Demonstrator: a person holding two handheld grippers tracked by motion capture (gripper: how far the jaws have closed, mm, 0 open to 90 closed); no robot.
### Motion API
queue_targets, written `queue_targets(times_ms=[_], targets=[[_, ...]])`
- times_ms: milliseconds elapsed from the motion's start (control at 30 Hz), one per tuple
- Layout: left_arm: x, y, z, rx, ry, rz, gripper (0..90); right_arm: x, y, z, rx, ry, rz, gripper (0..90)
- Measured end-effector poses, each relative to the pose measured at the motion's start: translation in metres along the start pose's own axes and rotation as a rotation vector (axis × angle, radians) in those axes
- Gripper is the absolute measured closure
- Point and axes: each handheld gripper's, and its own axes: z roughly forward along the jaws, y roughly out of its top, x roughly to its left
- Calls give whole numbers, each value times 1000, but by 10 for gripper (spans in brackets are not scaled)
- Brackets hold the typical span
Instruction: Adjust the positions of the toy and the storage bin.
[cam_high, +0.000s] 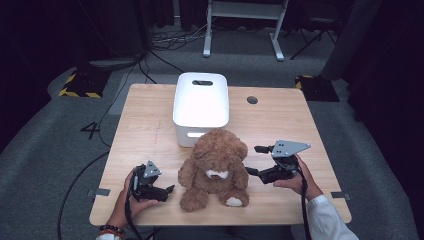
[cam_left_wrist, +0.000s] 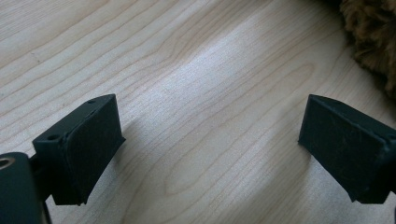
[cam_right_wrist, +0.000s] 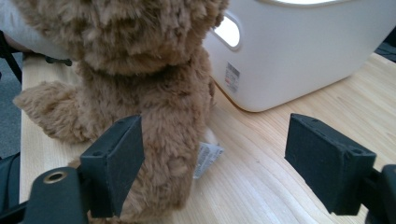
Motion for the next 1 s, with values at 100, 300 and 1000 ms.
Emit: queue_targets(times_ms=[100, 300, 1000], targets=[[0, 0, 0, 0, 0, 0, 61, 1, 1, 2, -2, 6, -5, 200], [0, 0, 0, 0, 0, 0, 61, 4, 6, 7, -5, 15, -14, 200], [0, 0, 0, -1, 0, -5, 63, 6, 7, 44, 40, 65, -26, 203]])
